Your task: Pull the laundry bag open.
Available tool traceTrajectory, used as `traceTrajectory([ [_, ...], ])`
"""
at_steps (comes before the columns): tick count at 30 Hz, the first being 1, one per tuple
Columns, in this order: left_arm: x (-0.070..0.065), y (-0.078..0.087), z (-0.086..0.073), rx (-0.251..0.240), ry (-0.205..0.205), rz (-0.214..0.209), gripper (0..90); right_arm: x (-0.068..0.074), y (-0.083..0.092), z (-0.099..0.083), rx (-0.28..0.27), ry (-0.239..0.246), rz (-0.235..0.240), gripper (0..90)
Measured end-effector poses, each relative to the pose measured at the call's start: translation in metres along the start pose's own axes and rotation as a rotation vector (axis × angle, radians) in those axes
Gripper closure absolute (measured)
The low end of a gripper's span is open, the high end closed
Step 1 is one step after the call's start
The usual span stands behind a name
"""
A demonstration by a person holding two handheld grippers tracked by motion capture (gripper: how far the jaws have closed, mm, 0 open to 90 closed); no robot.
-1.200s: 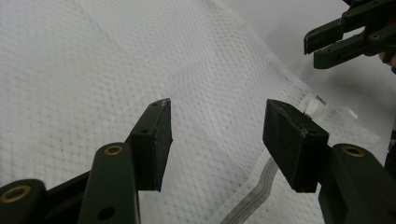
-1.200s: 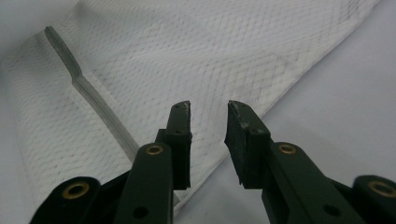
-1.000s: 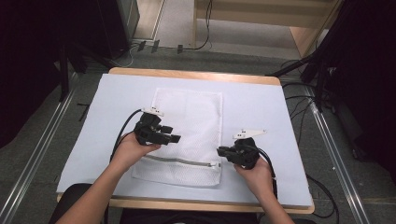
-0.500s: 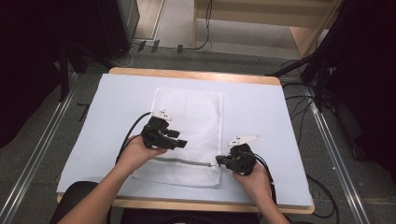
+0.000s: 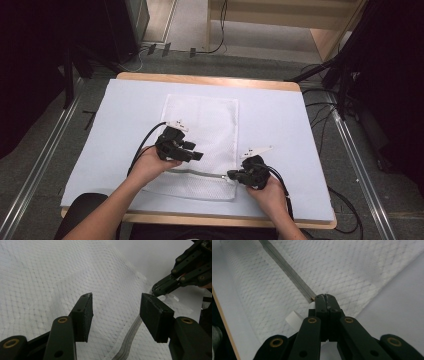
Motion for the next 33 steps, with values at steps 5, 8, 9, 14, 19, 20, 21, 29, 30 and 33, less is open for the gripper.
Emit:
traceTrajectory([
  [5,-0.002,-0.002,-0.001,0.003,-0.001,-0.007,45.2,0.003,0.0,-0.001,0.002,0.008,0.002,90.0],
  [8,-0.004,-0.004,-0.001,0.005,-0.004,-0.013,45.4,0.007,-0.001,0.002,-0.012,0.006,0.021,90.0],
  [9,-0.004,-0.004,-0.001,0.005,-0.004,-0.015,45.5,0.008,-0.001,0.003,-0.013,0.018,0.021,90.0],
  [14,-0.006,-0.005,-0.001,0.001,-0.001,-0.021,45.6,0.016,-0.003,0.006,-0.031,0.069,0.018,90.0],
  [19,-0.01,-0.007,-0.002,0.007,-0.005,-0.035,47.0,0.008,0.002,0.003,-0.032,0.073,-0.02,90.0],
  [20,-0.011,-0.008,-0.003,0.005,-0.003,-0.039,47.3,0.006,0.003,0.002,-0.027,0.07,-0.027,90.0],
  [21,-0.012,-0.009,-0.004,0.013,-0.007,-0.039,48.0,0.004,0.003,0.002,-0.031,0.072,-0.033,90.0],
  [29,-0.026,-0.019,-0.007,0.036,-0.002,-0.08,57.2,0.0,0.0,-0.002,-0.017,0.094,-0.048,90.0],
  [30,-0.028,-0.021,-0.008,0.038,0.006,-0.088,58.3,0.0,0.0,-0.002,-0.021,0.098,-0.045,90.0],
  [33,-0.033,-0.027,-0.011,0.066,-0.002,-0.109,64.1,-0.001,0.0,-0.003,-0.03,0.105,-0.039,90.0],
])
Point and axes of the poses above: each handheld gripper's, and its own axes: y roughly backward along the jaws, z roughly out of its top, x roughly to its left, the point moved 8 cm from there along -y, roughly forward along the jaws, and after that the axes turned 3 degrees about -x, right-handed, at the moved point
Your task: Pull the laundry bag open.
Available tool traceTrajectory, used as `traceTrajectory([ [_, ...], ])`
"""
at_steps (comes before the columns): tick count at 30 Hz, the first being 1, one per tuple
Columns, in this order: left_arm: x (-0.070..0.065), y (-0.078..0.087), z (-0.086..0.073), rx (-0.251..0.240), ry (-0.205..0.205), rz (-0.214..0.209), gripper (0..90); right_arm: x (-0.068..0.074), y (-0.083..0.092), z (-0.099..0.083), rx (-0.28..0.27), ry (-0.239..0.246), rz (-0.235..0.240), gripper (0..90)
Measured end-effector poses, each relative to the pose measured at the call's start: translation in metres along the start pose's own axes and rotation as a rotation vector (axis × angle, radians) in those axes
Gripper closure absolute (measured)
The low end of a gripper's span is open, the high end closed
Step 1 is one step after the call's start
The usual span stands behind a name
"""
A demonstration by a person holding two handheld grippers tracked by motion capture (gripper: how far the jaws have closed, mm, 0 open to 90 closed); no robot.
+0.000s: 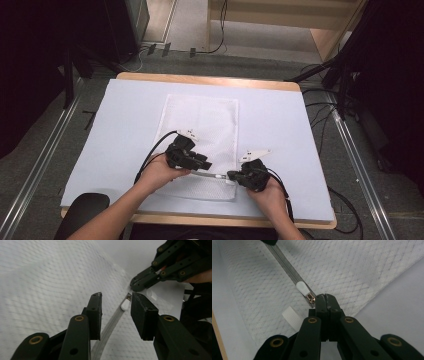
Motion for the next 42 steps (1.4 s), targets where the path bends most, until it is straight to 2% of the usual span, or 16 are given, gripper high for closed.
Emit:
traceTrajectory([
  [7,-0.005,-0.013,-0.006,0.035,-0.002,-0.022,75.4,-0.002,0.002,-0.001,0.007,0.015,-0.005,90.0],
  [12,-0.007,-0.025,-0.008,0.05,0.017,-0.033,77.0,-0.001,0.002,-0.001,0.005,0.027,-0.009,90.0],
  [17,-0.009,-0.032,-0.009,0.056,0.003,-0.023,77.2,-0.001,0.002,-0.001,0.003,0.029,-0.009,90.0],
  [21,-0.011,-0.04,-0.011,0.064,0.011,-0.032,77.2,-0.001,0.002,-0.002,0.004,0.027,-0.009,90.0],
  [25,-0.014,-0.043,-0.009,0.053,0.015,-0.04,78.0,-0.001,0.002,-0.002,0.005,0.026,-0.006,90.0],
  [28,-0.019,-0.044,-0.01,0.063,0.019,-0.056,79.4,-0.001,0.002,-0.002,0.004,0.025,-0.006,90.0],
  [30,-0.02,-0.045,-0.011,0.074,0.005,-0.049,79.7,-0.001,0.002,-0.002,0.004,0.025,-0.006,90.0],
  [33,-0.02,-0.048,-0.012,0.064,0.025,-0.063,81.2,-0.001,0.002,-0.002,0.004,0.026,-0.005,90.0],
  [38,-0.02,-0.05,-0.011,0.053,0.044,-0.056,84.3,-0.001,0.002,-0.001,0.005,0.027,-0.007,90.0],
  [42,-0.018,-0.049,-0.009,0.053,0.087,-0.087,87.2,0.0,0.002,-0.001,0.008,0.025,-0.008,90.0],
])
Point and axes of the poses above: each handheld gripper's, and its own axes: y roughly backward along the jaws, z roughly out of its top, x roughly to its left, the point moved 8 cm from there along -y, roughly forward along the jaws, and after that the axes turned 3 degrees about -x, right-handed, at the moved point
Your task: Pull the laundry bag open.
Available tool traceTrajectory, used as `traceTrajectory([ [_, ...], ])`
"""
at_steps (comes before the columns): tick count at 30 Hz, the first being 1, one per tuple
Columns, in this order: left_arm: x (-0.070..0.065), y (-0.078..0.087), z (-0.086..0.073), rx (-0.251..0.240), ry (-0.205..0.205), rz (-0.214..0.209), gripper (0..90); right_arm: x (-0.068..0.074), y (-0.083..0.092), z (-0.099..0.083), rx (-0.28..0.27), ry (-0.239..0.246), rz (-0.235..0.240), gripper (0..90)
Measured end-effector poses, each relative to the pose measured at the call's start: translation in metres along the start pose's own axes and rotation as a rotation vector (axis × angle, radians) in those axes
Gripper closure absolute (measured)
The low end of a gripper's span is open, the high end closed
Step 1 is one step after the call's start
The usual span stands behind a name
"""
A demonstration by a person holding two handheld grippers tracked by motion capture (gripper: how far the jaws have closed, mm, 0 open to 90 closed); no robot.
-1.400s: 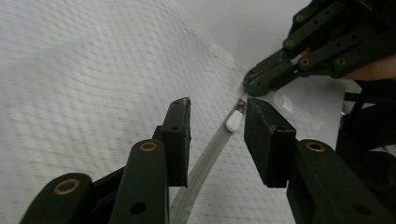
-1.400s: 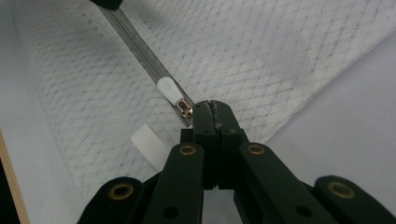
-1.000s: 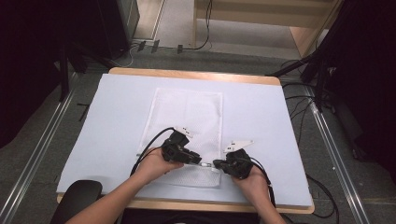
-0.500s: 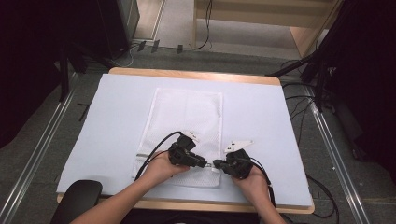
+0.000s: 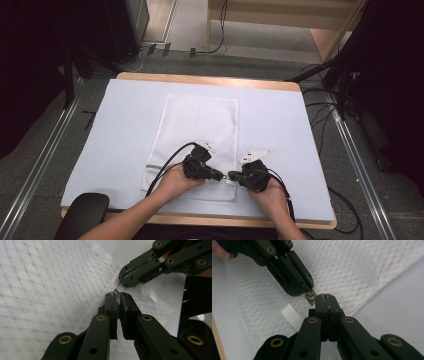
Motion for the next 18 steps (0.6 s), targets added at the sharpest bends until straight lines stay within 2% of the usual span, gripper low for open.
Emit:
traceTrajectory([
  [10,0.0022,0.0005,0.0007,0.01,0.028,-0.022,87.5,0.0045,-0.0017,-0.0004,0.009,0.045,0.013,90.0],
  [14,0.0044,0.0017,0.0011,0.015,0.061,-0.05,87.9,0.0044,-0.0017,-0.0014,-0.002,0.055,0.021,90.0],
  [18,0.0052,0.0031,0.0014,0.032,0.065,-0.055,88.0,0.0037,-0.0017,-0.0018,-0.008,0.066,0.026,90.0],
])
Point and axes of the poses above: each handheld gripper's, and its own axes: y roughly backward along the jaws, z roughly out of its top, x roughly to its left, the point moved 8 cm from there along -y, roughly forward along the jaws, and after that the axes turned 3 degrees about -x, right-handed, at the moved point
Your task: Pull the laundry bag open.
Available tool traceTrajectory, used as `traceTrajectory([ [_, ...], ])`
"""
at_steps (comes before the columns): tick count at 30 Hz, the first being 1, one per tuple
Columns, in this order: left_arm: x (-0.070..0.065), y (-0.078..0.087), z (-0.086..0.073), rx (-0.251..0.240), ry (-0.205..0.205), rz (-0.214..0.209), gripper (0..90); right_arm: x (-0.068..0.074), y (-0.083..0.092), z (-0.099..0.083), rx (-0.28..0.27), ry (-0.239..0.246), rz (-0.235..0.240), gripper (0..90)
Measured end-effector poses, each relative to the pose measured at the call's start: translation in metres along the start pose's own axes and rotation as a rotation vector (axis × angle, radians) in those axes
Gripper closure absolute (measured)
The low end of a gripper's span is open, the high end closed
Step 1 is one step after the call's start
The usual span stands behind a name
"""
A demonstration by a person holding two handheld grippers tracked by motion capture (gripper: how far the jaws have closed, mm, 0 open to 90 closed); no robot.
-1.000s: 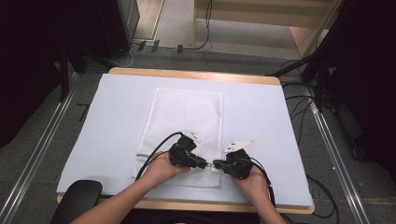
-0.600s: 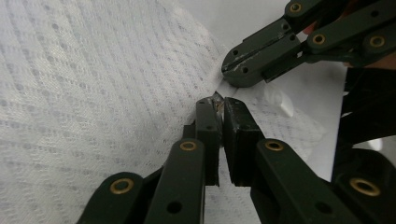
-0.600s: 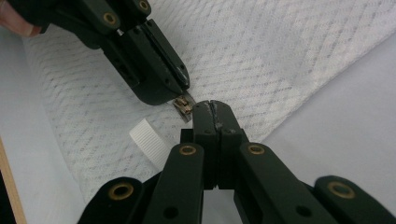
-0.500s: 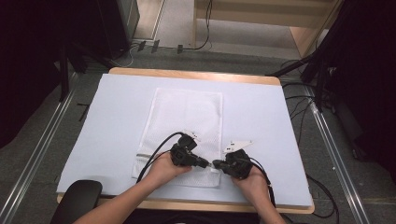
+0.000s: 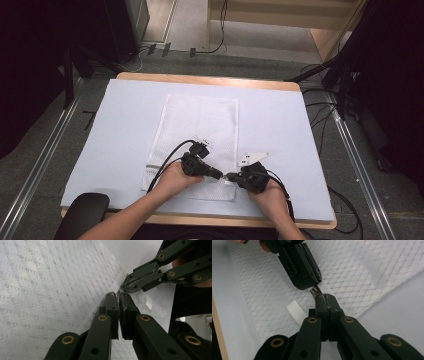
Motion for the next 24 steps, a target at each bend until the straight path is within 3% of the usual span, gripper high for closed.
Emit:
traceTrajectory([
  [10,0.008,0.011,-0.001,0.027,0.043,-0.014,88.1,0.0,0.0,-0.001,-0.002,-0.002,0.009,90.0],
  [21,0.012,0.023,-0.005,0.031,0.04,-0.02,88.1,-0.001,0.001,-0.002,-0.02,0.003,0.036,90.0],
  [24,0.013,0.025,-0.006,0.035,0.026,-0.003,88.1,-0.002,0.0,-0.002,-0.022,0.006,0.041,90.0],
])
Point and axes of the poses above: each handheld gripper's, and its own axes: y roughly backward along the jaws, z roughly out of its top, x roughly to its left, the point moved 8 cm from there along -y, roughly forward along the jaws, and after that the axes turned 3 degrees about -x, right-handed, at the moved point
